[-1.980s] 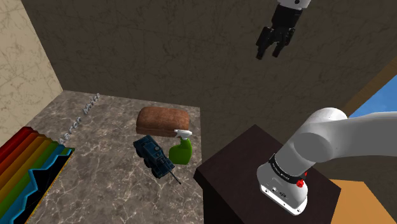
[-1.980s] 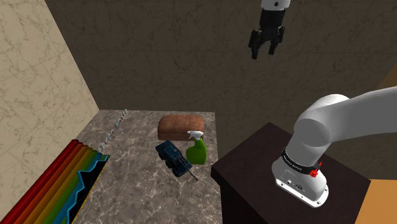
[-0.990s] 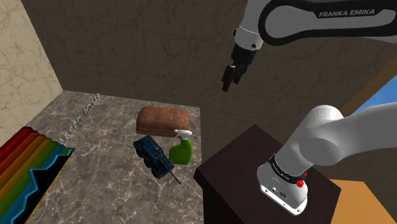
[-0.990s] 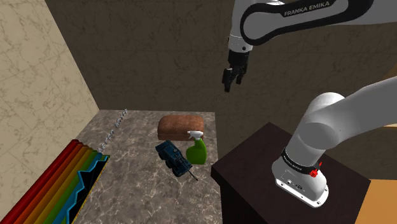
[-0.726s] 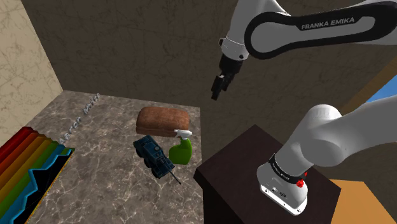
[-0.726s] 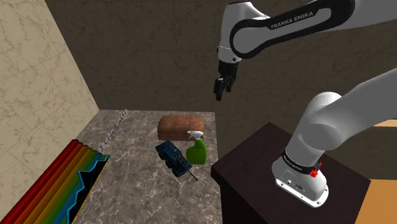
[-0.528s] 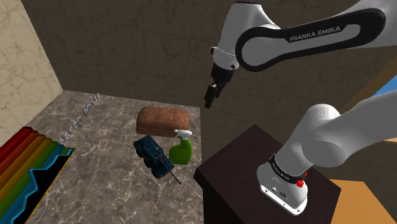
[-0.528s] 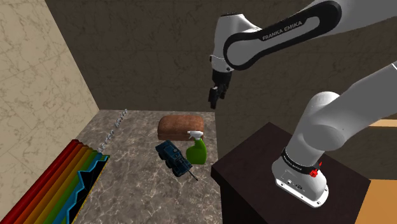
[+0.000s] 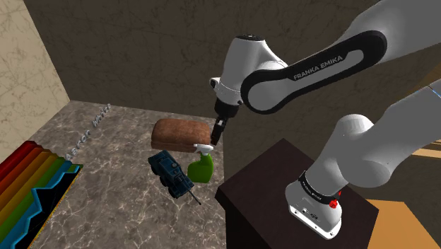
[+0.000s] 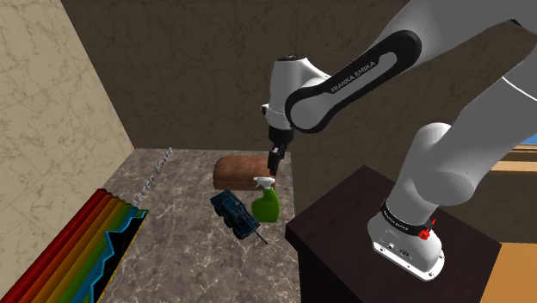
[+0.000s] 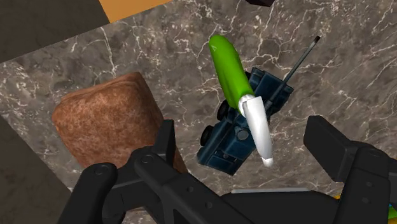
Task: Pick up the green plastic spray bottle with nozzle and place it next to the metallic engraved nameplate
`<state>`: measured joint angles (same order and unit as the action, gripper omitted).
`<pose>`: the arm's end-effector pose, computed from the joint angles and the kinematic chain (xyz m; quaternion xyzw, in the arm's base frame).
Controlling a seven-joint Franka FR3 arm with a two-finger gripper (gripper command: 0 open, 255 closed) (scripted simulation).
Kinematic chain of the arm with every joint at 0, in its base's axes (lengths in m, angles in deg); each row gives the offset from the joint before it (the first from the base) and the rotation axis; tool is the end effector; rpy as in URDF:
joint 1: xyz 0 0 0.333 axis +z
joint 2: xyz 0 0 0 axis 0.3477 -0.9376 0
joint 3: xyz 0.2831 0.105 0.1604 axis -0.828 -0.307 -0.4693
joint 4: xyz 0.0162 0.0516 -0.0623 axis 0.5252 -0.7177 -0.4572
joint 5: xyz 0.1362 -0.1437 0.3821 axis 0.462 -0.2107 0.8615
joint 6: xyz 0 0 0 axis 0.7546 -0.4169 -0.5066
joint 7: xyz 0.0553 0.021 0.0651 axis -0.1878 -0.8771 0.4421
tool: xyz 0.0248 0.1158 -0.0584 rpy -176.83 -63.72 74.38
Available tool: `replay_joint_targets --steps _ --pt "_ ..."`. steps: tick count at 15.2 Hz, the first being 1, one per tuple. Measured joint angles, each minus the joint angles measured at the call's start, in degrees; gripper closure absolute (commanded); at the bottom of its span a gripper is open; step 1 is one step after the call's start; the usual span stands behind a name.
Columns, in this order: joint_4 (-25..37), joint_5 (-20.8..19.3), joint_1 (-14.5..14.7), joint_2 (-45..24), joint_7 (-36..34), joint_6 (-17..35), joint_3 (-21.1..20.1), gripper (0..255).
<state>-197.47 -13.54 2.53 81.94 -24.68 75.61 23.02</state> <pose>0.3587 0.2156 0.3217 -0.9587 -0.2817 -0.0218 0.0325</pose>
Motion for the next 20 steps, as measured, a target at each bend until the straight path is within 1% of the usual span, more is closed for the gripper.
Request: replay_joint_targets --steps 3,10,17,18,20 --pt "0.0 0.9 1.8 -4.6 1.9 5.0 -1.1 0" --pt "-1.1 1.2 2.4 -10.3 1.9 11.9 -2.0 0" --pt "-1.3 1.2 2.4 -10.8 2.0 12.7 -2.0 0" --pt "-1.3 1.2 2.4 -10.8 2.0 12.7 -2.0 255" --pt "-1.3 1.2 2.4 -10.8 2.0 12.7 -2.0 255"
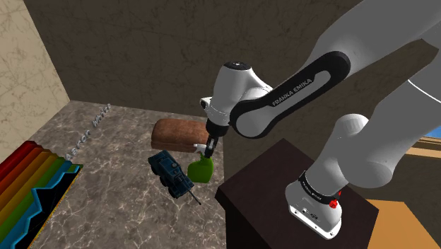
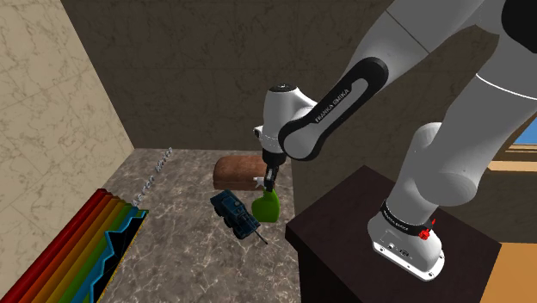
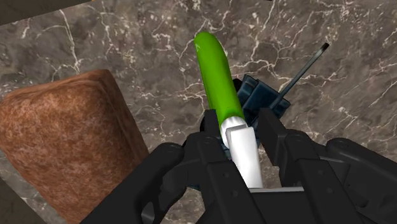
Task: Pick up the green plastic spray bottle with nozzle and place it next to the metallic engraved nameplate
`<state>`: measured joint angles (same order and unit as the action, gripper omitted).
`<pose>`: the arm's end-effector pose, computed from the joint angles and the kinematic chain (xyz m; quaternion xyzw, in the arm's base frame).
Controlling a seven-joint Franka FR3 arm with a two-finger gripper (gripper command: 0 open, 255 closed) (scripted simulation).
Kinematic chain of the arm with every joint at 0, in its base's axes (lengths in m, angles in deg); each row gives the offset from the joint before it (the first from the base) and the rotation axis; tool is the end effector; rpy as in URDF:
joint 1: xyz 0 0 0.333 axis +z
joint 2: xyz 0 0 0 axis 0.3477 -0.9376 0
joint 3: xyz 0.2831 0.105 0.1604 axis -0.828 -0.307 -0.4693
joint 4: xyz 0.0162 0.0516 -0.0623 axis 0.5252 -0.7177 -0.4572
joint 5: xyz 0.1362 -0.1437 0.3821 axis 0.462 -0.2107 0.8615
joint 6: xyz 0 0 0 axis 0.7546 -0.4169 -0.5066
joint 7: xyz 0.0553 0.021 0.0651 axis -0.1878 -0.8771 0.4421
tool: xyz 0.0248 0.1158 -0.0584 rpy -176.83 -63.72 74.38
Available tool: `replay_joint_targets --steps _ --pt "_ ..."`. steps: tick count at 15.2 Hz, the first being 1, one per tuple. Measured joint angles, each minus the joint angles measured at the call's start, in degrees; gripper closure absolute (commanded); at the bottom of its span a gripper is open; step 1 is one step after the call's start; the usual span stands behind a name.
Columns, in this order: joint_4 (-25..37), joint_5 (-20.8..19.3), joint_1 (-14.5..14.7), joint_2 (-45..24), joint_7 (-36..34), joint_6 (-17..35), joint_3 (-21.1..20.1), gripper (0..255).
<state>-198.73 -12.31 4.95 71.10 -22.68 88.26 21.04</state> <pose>0.3521 0.2449 0.2533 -0.9465 -0.3195 -0.0250 0.0375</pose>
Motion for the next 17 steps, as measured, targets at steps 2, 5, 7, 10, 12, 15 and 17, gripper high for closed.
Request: replay_joint_targets --steps 2,5,7,10,12,15,17 --pt "0.0 0.0 0.0 0.0 0.0 0.0 0.0 255" --pt "0.0 0.0 0.0 0.0 0.0 0.0 0.0 255" --pt "0.0 0.0 0.0 0.0 0.0 0.0 0.0 255" --pt "0.2 0.0 -0.1 0.8 0.0 -1.1 0.1 255" --pt "0.3 0.0 0.0 2.5 -0.1 -2.8 0.1 255" --pt "1.1 0.0 0.0 4.7 -0.3 -5.8 0.2 255" --pt "1.6 -0.1 0.0 6.2 -0.3 -7.8 0.3 255"
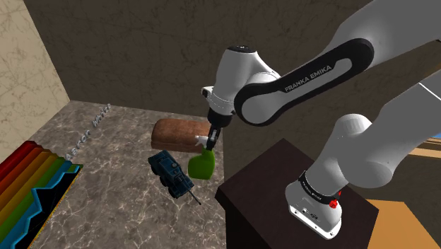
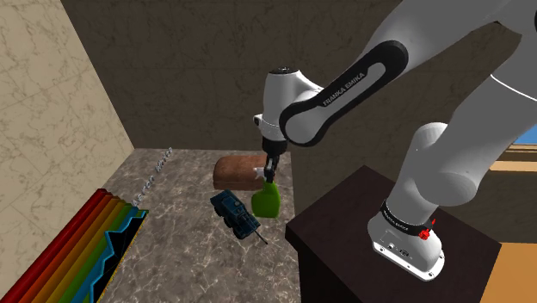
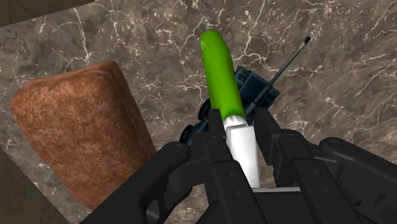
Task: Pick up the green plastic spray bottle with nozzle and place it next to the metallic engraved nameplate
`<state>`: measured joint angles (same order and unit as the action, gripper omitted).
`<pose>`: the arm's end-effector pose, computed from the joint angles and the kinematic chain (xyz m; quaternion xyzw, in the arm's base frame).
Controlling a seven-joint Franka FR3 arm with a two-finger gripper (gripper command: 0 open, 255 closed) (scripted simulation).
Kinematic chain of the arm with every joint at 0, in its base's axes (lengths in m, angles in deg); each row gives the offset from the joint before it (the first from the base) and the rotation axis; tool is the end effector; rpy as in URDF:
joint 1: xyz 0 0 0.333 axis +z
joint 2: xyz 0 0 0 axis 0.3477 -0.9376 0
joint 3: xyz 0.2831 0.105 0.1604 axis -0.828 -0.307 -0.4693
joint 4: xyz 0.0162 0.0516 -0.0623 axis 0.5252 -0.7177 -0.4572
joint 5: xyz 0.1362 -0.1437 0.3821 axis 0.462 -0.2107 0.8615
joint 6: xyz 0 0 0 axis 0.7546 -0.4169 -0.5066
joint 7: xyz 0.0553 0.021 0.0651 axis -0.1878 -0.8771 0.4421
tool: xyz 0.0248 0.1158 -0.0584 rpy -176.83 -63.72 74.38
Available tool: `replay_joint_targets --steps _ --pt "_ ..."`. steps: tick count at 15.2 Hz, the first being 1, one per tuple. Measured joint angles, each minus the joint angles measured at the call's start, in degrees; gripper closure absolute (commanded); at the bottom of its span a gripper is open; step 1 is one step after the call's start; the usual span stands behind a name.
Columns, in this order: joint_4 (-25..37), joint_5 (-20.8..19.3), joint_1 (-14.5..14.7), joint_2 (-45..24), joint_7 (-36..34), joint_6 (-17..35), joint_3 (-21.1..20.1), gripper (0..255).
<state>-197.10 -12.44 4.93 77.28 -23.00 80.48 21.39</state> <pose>0.3528 0.2453 0.2980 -0.9465 -0.3195 -0.0252 0.0375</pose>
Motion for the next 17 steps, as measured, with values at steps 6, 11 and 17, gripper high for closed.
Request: replay_joint_targets --steps 6,11,17 --pt "2.0 -0.3 -0.1 3.7 -0.3 -5.7 0.3 255" --pt "4.1 -0.5 -0.2 6.2 -0.5 -10.2 0.6 255" --pt "6.5 -0.8 -0.2 9.1 -0.8 -15.6 0.9 255"
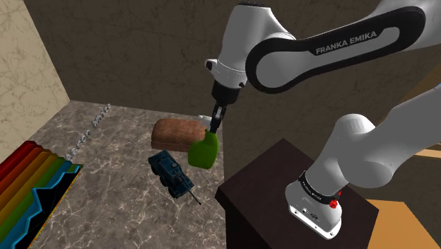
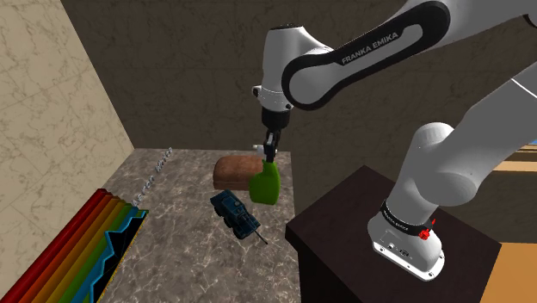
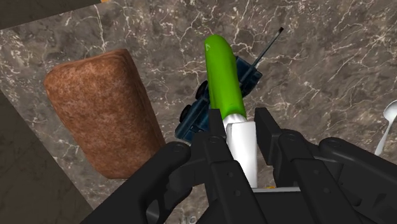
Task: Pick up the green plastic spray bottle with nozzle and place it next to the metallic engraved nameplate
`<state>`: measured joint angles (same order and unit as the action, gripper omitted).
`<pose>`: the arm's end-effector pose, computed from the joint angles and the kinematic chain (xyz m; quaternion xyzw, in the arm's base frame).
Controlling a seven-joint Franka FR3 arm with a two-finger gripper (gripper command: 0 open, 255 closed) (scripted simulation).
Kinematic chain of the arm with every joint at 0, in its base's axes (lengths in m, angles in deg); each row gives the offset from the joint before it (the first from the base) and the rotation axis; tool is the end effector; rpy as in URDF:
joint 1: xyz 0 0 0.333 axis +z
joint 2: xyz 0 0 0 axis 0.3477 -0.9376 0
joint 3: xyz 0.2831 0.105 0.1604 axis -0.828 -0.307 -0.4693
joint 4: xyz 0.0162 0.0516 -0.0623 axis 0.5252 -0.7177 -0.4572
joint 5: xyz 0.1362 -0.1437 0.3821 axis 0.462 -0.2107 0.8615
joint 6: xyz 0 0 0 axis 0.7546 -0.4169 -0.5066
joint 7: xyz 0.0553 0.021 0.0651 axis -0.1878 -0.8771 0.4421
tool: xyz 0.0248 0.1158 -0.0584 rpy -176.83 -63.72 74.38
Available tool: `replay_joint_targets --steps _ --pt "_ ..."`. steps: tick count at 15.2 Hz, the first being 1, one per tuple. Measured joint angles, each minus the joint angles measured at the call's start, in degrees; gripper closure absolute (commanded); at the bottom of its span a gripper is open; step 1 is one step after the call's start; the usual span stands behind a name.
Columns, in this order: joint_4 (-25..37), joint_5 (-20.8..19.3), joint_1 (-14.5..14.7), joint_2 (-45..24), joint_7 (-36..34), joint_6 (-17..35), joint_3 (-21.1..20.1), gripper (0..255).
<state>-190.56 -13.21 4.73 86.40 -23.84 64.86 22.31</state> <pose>0.3549 0.2467 0.3938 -0.9465 -0.3195 -0.0253 0.0375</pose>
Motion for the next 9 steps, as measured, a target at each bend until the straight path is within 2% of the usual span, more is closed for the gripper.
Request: replay_joint_targets --steps 9 --pt "5.2 -0.5 -0.2 2.6 -0.4 -7.8 0.5 255"
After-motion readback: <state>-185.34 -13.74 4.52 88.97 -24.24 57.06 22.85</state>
